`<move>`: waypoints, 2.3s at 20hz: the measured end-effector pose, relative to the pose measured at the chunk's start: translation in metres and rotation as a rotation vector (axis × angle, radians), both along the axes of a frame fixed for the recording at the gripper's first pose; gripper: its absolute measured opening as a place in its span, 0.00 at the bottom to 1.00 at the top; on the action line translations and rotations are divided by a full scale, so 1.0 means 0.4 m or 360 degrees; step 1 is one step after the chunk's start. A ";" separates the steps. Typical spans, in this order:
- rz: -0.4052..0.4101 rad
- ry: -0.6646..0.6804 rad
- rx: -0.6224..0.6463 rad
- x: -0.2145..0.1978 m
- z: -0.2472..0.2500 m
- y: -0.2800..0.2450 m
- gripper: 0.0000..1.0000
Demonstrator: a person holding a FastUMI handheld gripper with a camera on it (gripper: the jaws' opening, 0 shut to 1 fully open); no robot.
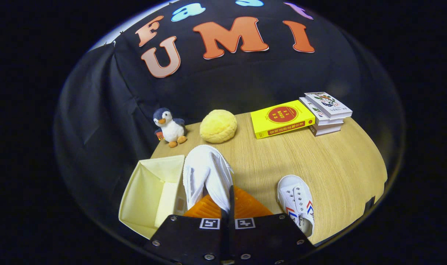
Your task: Open the storage box then place both shoes into the box .Put the left shoe in first, then the right shoe, with the right side of both shoes facing outward in a uniform manner.
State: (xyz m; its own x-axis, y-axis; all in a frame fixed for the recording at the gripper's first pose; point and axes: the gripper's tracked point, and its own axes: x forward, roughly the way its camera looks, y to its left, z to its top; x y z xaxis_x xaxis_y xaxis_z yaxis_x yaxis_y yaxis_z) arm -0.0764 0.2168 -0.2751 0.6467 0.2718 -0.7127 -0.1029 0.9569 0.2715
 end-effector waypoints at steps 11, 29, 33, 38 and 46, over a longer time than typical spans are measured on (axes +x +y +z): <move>0.0124 0.0076 0.0072 -0.027 0.033 0.310 0.01; -0.0152 0.0527 0.0059 -0.120 -0.179 0.502 0.02; -0.0085 0.0739 0.0201 -0.172 -0.220 0.565 0.08; 0.0170 0.0752 0.0413 -0.200 -0.159 0.618 0.59; 0.0330 0.0393 0.0333 -0.151 -0.042 0.425 0.88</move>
